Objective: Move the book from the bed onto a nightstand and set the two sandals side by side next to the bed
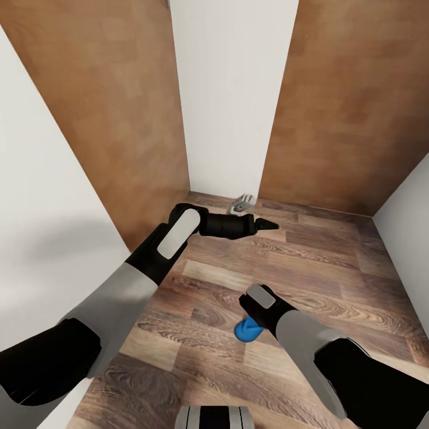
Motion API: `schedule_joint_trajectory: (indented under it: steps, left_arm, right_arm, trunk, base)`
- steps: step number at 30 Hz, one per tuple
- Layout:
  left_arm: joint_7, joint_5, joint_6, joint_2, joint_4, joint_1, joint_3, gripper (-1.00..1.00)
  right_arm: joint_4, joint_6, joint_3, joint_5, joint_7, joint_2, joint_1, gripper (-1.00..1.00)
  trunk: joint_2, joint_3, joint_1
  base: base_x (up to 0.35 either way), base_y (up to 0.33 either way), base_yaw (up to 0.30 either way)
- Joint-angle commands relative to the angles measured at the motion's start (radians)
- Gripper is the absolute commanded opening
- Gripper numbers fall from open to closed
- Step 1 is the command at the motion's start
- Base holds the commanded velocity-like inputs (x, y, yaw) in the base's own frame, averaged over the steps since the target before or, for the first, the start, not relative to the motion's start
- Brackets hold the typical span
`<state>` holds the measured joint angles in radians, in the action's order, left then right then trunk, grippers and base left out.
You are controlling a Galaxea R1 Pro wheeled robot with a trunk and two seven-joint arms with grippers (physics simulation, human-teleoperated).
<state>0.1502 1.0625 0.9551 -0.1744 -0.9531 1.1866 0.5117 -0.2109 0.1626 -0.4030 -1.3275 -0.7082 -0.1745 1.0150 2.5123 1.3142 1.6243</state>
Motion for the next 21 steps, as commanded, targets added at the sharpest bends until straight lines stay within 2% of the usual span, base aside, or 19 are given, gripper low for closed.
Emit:
schedule_joint_trajectory:
  steps: [1,7,21]
  left_arm:
    - [0.009,-0.009,0.002,0.000,0.000,0.001,0.000,1.00]
    - [0.038,-0.010,0.001,0.000,0.000,0.000,0.000,1.00]
    - [0.047,-0.010,0.000,0.000,0.000,0.001,0.001,1.00]
  right_arm:
    - [-0.001,0.009,-0.002,0.005,-0.005,0.000,0.001,1.00]
    - [-0.001,0.010,-0.002,0.005,-0.004,0.000,0.001,1.00]
    - [-0.001,0.011,-0.002,0.005,-0.004,0.000,0.001,1.00]
  trunk:
    - [0.000,0.001,0.000]
    - [0.000,0.001,0.000]
    - [0.000,0.001,0.000]
  base:
    - [0.077,0.000,0.000]
    - [0.030,0.000,0.000]
    - [0.017,0.000,0.000]
